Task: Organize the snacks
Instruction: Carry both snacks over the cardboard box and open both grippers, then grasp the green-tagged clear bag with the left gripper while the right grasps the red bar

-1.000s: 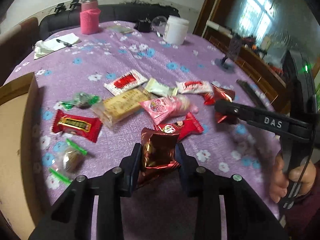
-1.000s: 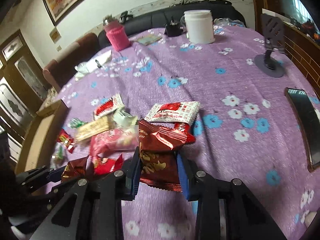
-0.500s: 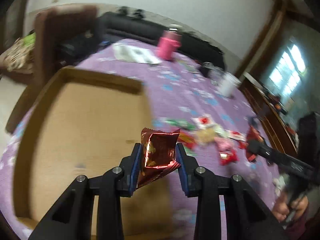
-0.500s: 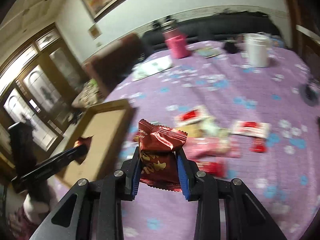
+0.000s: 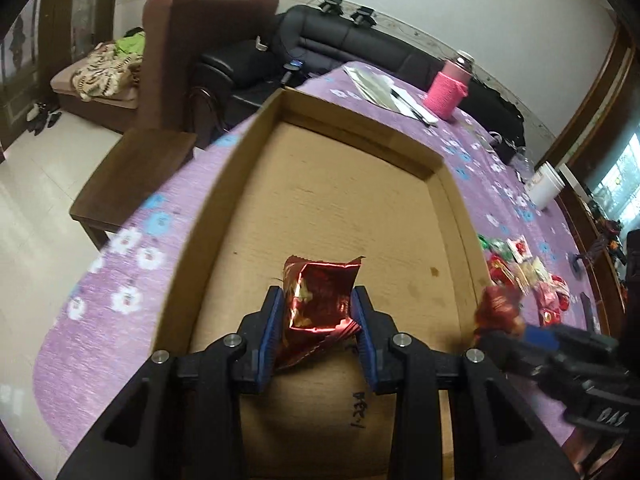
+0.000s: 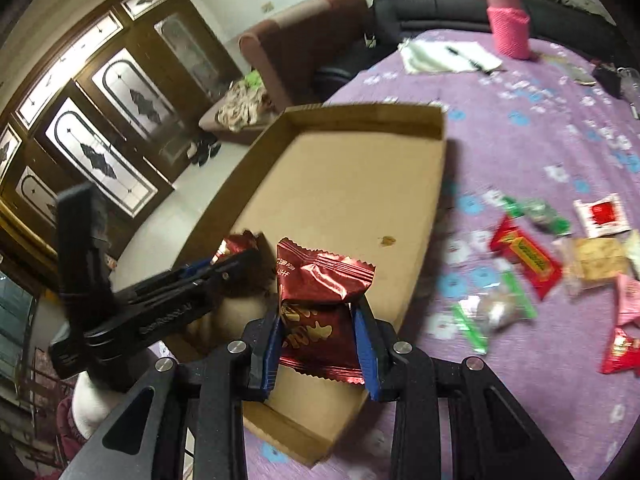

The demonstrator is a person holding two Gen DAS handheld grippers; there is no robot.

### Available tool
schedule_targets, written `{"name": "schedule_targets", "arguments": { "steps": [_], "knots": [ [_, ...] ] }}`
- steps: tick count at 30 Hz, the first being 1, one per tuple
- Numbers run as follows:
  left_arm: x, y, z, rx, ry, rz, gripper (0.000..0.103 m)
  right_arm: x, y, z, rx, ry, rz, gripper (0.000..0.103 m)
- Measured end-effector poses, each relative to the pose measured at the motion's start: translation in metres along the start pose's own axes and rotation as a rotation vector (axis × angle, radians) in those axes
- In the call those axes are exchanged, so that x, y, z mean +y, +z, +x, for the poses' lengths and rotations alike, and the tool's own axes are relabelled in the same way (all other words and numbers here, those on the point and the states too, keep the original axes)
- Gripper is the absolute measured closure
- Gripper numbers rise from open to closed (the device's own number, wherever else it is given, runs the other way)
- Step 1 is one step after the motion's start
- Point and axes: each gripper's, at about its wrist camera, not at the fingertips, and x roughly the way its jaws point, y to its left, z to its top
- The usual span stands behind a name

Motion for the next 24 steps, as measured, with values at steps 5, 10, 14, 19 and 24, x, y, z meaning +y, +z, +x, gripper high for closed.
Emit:
{"name": "schedule_targets", "arguments": {
  "steps": [5,10,14,19,24],
  "knots": [
    [0.003,0.005,-0.009,-0.023,-0.058,-0.028,0.054,0.005,-0.002,0.018,0.017,-0.022,-0.007,0.063],
    [-0.005,0.007,-0.029,-0.08,-0.084,-0.051,0.037,-0.007,0.002,0.006,-0.006,0.014,0.021,0.058],
    [-0.008,0.005,-0.046,-0.123,-0.111,-0.07,0.037,-0.032,0.005,-0.039,-0.121,0.046,0.063,0.056],
    [-0.025,0.001,-0.055,-0.139,-0.153,-0.058,0.037,-0.084,0.017,-0.057,-0.144,-0.202,0.103,0.054],
    [-0.056,-0.003,-0.055,-0.119,-0.182,0.003,0.037,-0.092,0.035,-0.015,-0.083,-0.344,0.029,0.054]
  ]
}}
